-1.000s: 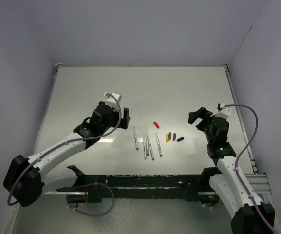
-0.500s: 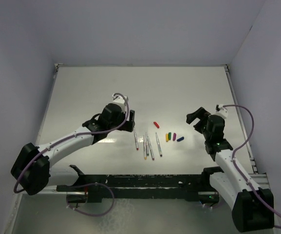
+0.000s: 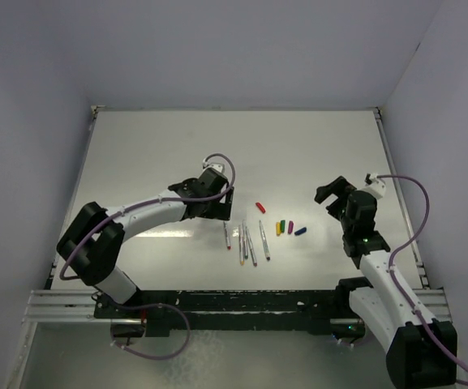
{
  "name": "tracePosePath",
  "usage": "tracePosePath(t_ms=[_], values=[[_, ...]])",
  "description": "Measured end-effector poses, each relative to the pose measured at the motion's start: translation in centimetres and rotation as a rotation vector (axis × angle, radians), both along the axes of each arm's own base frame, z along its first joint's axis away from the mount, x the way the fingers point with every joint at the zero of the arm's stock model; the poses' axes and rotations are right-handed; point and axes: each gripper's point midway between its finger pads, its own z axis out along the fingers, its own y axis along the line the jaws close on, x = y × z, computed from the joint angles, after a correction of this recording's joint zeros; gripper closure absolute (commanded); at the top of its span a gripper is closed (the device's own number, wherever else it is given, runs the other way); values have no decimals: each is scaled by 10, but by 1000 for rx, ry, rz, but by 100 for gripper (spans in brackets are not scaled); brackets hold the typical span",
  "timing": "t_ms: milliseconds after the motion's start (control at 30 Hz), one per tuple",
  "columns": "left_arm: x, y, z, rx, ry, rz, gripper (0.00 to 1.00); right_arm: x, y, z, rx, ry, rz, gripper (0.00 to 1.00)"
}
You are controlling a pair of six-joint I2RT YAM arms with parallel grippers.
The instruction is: Insert the pens into the pen caps
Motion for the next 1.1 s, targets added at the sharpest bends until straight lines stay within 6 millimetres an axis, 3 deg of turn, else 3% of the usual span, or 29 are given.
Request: tracePosePath(t_ms=[67, 233, 833, 1100], values=[[-1, 0, -6, 15, 20, 4, 1, 0, -2, 4, -5, -17, -6, 0], [-3, -2, -10, 27, 48, 7, 17, 1, -4, 9, -14, -35, -14, 0], [-14, -32, -28, 22, 126, -35, 21, 5, 2, 21, -2, -94, 16, 0], [-31, -28, -41, 80, 177, -56, 29, 5, 3, 21, 1, -102, 21, 0]])
